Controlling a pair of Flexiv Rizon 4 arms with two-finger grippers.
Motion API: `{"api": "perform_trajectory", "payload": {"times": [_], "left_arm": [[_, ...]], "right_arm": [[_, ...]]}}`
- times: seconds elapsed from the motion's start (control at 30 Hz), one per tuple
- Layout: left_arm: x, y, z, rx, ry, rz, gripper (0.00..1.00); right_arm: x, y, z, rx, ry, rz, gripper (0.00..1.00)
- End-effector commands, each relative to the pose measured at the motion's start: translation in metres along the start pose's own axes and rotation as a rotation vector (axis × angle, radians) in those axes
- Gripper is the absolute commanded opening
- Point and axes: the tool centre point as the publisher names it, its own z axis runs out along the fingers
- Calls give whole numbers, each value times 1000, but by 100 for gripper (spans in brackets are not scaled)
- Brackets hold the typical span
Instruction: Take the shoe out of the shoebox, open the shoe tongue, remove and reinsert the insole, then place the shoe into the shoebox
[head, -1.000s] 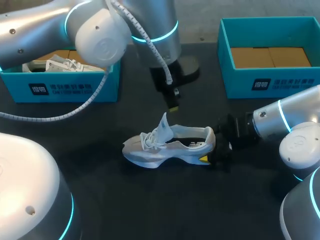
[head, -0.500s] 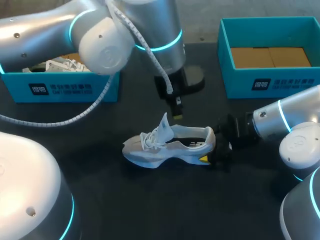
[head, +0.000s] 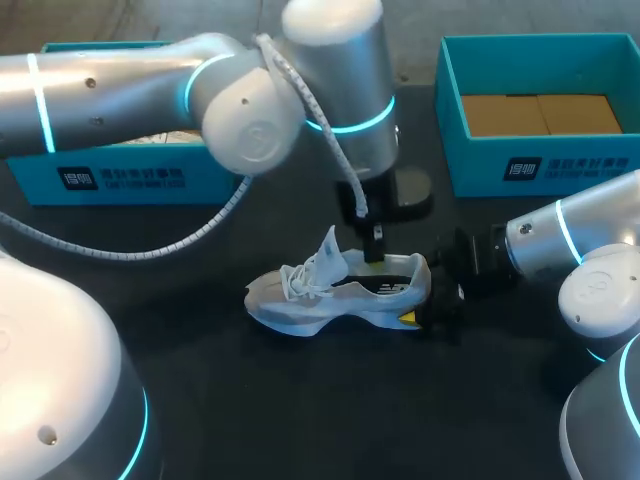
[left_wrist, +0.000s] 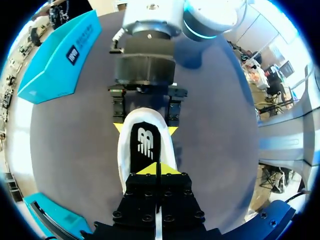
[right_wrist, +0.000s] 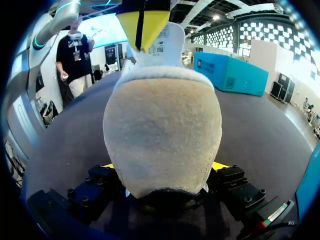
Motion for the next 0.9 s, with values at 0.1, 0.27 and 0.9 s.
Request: {"api": "perform_trajectory", "payload": {"times": [0.1, 0.27, 0.9], "left_arm": [[-5, -8, 33, -20, 17, 8, 0], [-8, -4, 48, -21, 27, 10, 0], [1, 12, 72, -52, 94, 80, 35]], "right_arm": [[1, -1, 5, 6, -2, 0, 0], [1, -1, 5, 6, -2, 0, 0], [1, -1, 5, 6, -2, 0, 0]]}}
